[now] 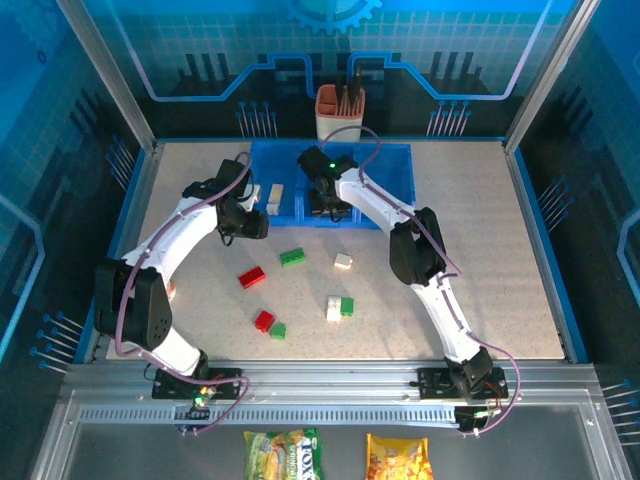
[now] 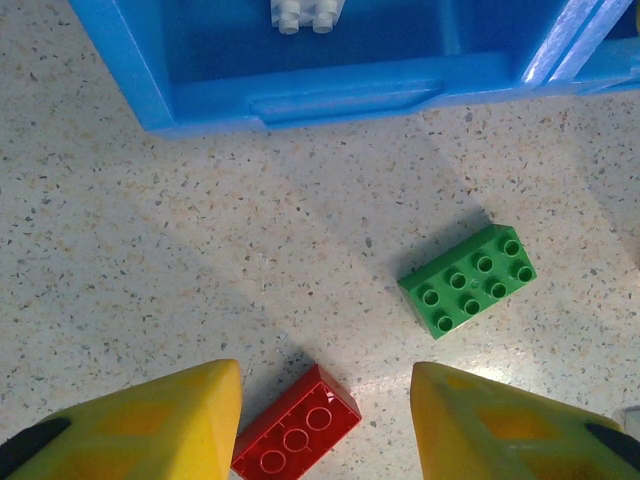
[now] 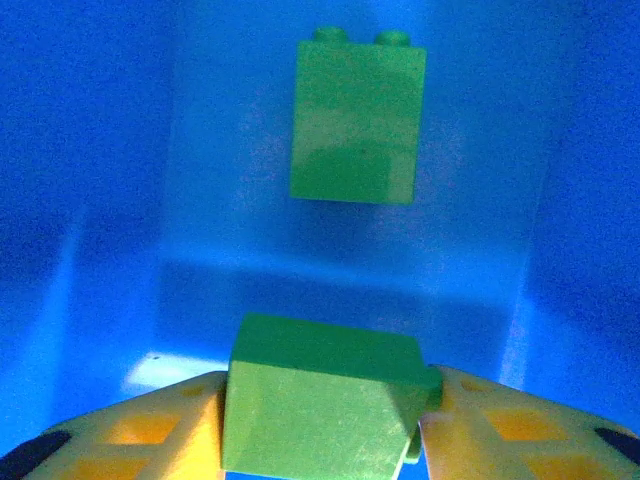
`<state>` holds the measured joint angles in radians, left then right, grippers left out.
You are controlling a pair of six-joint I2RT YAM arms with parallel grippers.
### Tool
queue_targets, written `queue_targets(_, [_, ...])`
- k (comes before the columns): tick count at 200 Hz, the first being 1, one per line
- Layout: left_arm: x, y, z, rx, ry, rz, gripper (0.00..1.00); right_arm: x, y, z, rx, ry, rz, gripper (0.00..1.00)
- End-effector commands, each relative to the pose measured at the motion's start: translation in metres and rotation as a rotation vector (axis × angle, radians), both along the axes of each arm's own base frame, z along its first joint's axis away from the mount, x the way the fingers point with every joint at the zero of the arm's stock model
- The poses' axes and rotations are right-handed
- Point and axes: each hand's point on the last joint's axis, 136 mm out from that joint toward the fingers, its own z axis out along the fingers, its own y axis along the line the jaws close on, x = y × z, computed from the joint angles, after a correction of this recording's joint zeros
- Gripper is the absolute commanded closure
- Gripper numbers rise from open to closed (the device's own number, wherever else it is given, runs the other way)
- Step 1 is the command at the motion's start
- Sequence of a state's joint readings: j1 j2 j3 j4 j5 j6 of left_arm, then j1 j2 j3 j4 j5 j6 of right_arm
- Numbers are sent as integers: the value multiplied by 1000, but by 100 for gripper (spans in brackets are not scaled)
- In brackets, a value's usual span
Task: Sort the legos into containers by color
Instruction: Place the lego in the container.
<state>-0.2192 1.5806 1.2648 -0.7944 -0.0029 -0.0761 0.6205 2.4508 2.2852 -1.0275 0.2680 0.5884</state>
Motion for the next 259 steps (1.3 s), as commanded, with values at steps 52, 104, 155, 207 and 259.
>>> queue_targets(52, [0,1,7,-22,-17,8,51,12,-3,-24,18,41,-19,49])
queue_targets(104, [-1,0,6,-23,-15,5,51,20,-3,-29,34,35,-38,48])
queue_targets(155, [-1,-1,6,-30,-14,4,51,21,-1,-16,46,17,-35,44])
queue_targets(207, [-1,-2,8,-35,-16,4,51,19,-1,11,54,-20,-20,42])
queue_targets(259, [-1,-2,8,-33,-16,2,51,6,0,34,47,-34,8,42])
